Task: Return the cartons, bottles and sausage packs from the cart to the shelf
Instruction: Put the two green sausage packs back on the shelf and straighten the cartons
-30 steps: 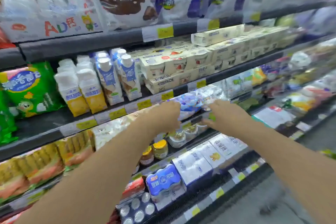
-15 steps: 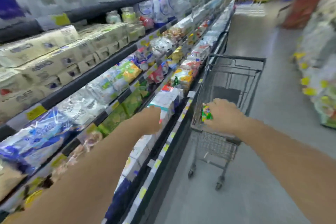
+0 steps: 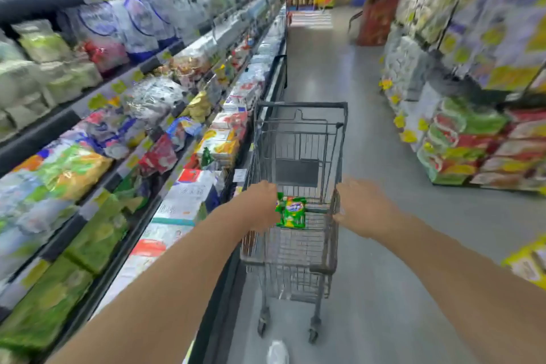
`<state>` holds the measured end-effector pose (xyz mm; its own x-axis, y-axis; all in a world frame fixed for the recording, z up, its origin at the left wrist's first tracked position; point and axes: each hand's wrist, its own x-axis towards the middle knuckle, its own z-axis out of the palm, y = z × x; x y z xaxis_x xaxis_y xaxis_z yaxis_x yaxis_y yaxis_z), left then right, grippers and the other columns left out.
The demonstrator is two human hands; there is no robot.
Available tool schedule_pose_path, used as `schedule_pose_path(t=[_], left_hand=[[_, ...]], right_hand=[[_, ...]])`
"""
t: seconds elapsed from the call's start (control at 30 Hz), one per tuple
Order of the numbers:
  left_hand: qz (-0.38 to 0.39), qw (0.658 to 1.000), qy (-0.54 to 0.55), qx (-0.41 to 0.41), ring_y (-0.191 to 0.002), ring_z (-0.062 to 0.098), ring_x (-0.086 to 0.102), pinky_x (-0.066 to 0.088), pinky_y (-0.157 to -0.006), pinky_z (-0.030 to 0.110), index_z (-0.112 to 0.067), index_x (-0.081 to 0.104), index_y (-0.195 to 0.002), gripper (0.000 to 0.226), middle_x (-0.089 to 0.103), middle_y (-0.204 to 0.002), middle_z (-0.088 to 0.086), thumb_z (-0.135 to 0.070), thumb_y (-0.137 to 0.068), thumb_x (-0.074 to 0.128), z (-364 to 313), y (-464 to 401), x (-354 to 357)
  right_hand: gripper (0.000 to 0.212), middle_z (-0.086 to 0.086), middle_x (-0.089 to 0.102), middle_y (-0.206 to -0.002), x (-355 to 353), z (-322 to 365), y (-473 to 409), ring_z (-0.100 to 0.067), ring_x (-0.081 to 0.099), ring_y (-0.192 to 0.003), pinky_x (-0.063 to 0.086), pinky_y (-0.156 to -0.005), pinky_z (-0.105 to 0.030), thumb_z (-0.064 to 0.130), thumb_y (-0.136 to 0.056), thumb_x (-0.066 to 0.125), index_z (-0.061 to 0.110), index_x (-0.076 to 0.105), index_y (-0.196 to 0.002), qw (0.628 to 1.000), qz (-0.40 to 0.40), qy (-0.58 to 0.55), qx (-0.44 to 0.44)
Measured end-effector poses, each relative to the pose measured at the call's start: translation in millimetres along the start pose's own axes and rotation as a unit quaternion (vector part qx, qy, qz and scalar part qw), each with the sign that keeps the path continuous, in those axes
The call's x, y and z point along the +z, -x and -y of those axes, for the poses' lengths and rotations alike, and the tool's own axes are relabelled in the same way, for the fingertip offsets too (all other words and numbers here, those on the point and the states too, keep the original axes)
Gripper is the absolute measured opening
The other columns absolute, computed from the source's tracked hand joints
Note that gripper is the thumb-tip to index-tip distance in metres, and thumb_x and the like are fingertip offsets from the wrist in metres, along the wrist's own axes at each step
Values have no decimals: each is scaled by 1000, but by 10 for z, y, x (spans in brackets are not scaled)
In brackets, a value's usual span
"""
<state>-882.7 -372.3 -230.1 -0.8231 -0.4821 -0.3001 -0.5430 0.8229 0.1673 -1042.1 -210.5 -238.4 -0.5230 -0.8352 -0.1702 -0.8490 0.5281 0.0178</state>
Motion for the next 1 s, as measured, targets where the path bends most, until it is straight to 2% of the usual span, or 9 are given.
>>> schedule_pose_path(t=[0.1, 0.27, 0.4, 0.57, 0.67, 0.73, 0.87, 0.93, 1.0], left_hand=[[2, 1000, 14, 25, -123, 30, 48, 46, -98, 43, -3, 42, -137, 54, 45, -134, 13, -26, -91, 59, 205, -625, -63], [46, 998, 27, 23, -105, 25, 47, 42, -83, 35, -5, 47, -126, 42, 48, -124, 12, -28, -93, 59, 583, -1647, -140], [87, 995, 58, 5, -124, 30, 46, 44, -96, 39, -3, 41, -139, 54, 44, -137, 14, -28, -95, 58, 779, -2368, 31], [141, 978, 140, -63, -127, 30, 50, 45, -98, 38, -4, 36, -145, 60, 40, -147, 14, -27, -95, 59, 926, -3106, 630], [156, 961, 193, -119, -108, 32, 59, 51, -80, 37, -7, 49, -122, 37, 52, -122, 13, -28, -94, 60, 1015, -3514, 1157], [152, 952, 218, -152, -113, 30, 57, 49, -92, 36, -6, 53, -124, 38, 55, -126, 13, -27, -93, 61, 1096, -3794, 1538], [170, 936, 237, -195, -134, 27, 45, 35, -105, 29, -4, 41, -143, 59, 48, -142, 17, -28, -93, 61, 1248, -4308, 2344], [159, 933, 231, -227, -125, 30, 53, 41, -100, 31, -7, 53, -133, 60, 58, -130, 15, -41, -84, 60, 1396, -4546, 2798], [129, 934, 220, -251, -115, 29, 61, 48, -93, 35, -12, 63, -119, 68, 66, -115, 10, -56, -68, 47, 1641, -4753, 3370]], right_hand=[[54, -9, 48, -133, 27, -59, -567, -30, 45, -125, 39, -105, -42, 44, -89, 58, 14, 48, -133, 1000, 12, -7, 13], [58, -9, 42, -143, 103, -127, -1490, -28, 43, -131, 37, -110, -42, 40, -93, 55, 13, 41, -142, 998, 52, -26, 36], [46, -7, 47, -132, 364, -226, -2161, -25, 49, -119, 44, -104, -41, 34, -92, 56, 12, 49, -132, 993, 71, -73, 58], [49, -14, 46, -139, 1035, -285, -2973, -25, 55, -118, 49, -102, -40, 31, -94, 56, 7, 49, -136, 980, 122, -133, 84], [28, -12, 59, -119, 1637, -314, -3449, -22, 62, -99, 54, -90, -37, 24, -92, 58, 9, 60, -116, 961, 170, -191, 109], [12, -12, 64, -100, 2095, -328, -3760, -23, 63, -86, 55, -80, -38, 22, -91, 58, 10, 59, -92, 946, 206, -218, 123], [27, -9, 57, -78, 3069, -358, -4254, -25, 59, -75, 48, -69, -33, 27, -94, 59, 8, 48, -79, 919, 250, -253, 171], [42, -5, 41, -64, 3553, -340, -4475, -19, 45, -58, 35, -54, -29, 24, -94, 61, 11, 35, -63, 904, 258, -275, 202], [36, -4, 44, -68, 3886, -270, -4674, -19, 45, -60, 34, -52, -27, 26, -93, 64, 8, 44, -70, 895, 273, -284, 211]])
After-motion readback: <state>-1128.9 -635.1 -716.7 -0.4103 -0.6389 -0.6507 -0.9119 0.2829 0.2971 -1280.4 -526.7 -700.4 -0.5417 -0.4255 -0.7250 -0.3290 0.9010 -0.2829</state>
